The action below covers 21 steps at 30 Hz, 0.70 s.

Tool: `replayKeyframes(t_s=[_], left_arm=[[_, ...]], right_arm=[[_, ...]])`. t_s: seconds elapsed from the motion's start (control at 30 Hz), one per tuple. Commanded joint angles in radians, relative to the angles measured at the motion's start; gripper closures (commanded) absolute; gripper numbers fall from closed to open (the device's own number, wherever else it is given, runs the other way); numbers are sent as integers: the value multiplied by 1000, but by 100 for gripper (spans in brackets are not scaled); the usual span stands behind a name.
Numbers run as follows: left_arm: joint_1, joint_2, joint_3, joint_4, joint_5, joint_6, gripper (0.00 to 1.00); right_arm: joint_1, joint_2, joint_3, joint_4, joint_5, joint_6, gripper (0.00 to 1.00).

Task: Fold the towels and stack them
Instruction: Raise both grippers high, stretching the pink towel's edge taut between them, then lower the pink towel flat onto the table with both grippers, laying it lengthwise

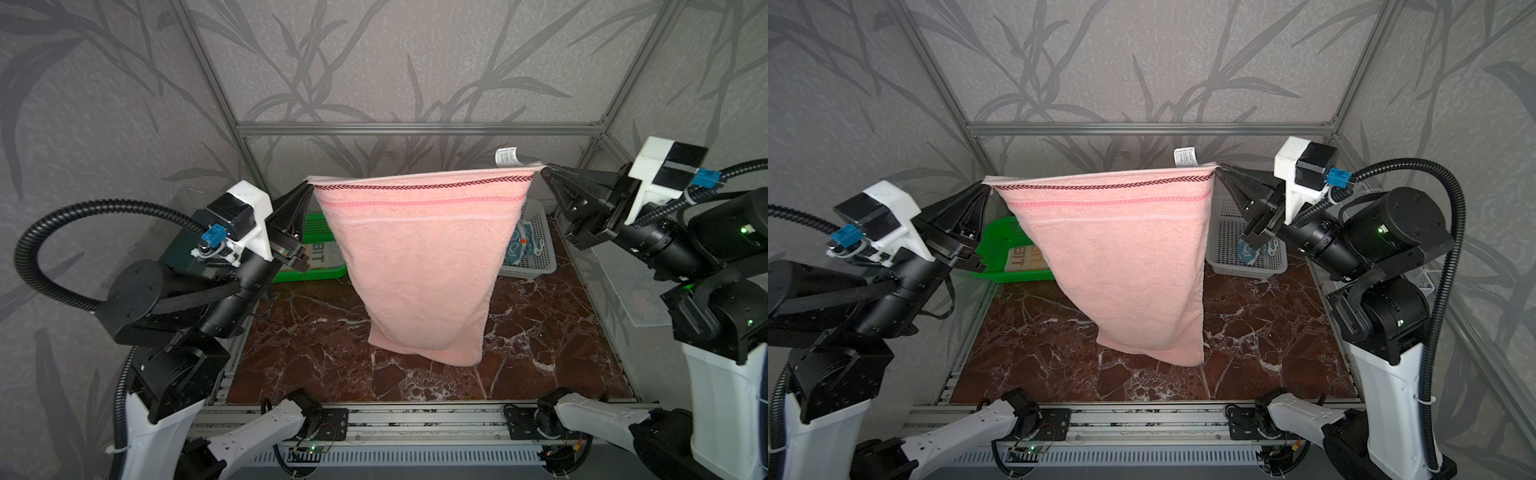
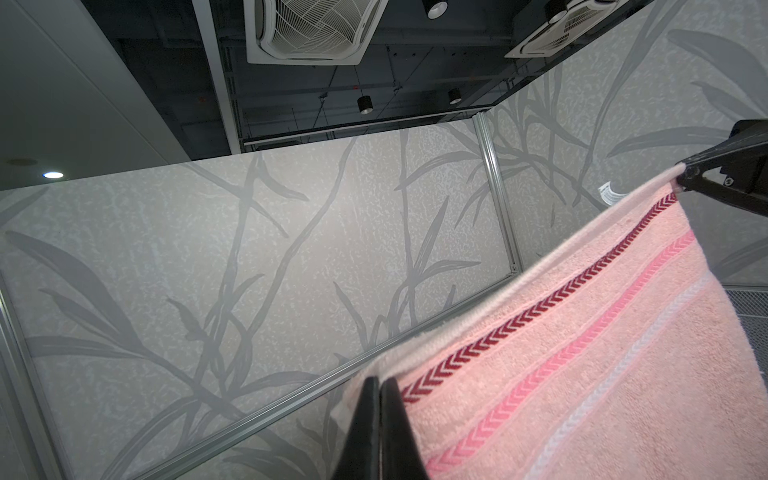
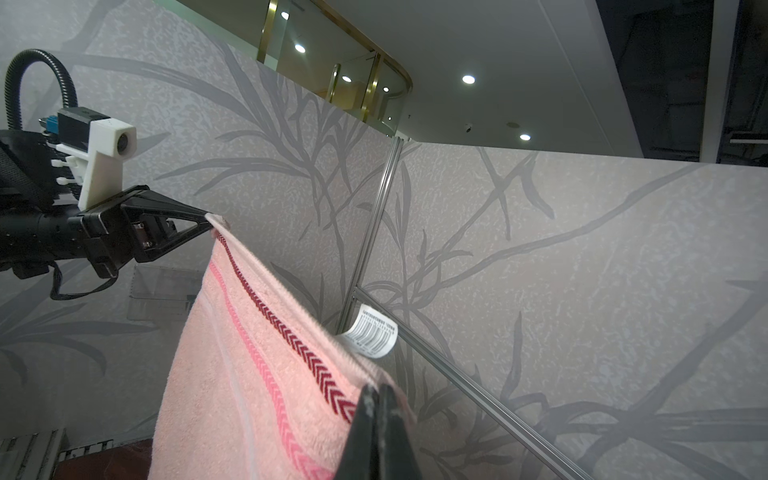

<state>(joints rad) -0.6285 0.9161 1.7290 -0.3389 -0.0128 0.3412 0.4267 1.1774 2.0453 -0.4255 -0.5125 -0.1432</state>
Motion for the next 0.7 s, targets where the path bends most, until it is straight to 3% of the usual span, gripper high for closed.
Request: replayKeyframes(t_s=[0.0,0.37,0.67], left_arm=[[6,24,10,59,-80,51,100],[20,241,-69,174,-267,194,100],[200,497,17,232,-227,107,100]], right_arm=[[-2,31,45,3,76,-31,100],[-26,118,-149,99,232,-118,100],[-139,309,-156,196,214,-84,100]])
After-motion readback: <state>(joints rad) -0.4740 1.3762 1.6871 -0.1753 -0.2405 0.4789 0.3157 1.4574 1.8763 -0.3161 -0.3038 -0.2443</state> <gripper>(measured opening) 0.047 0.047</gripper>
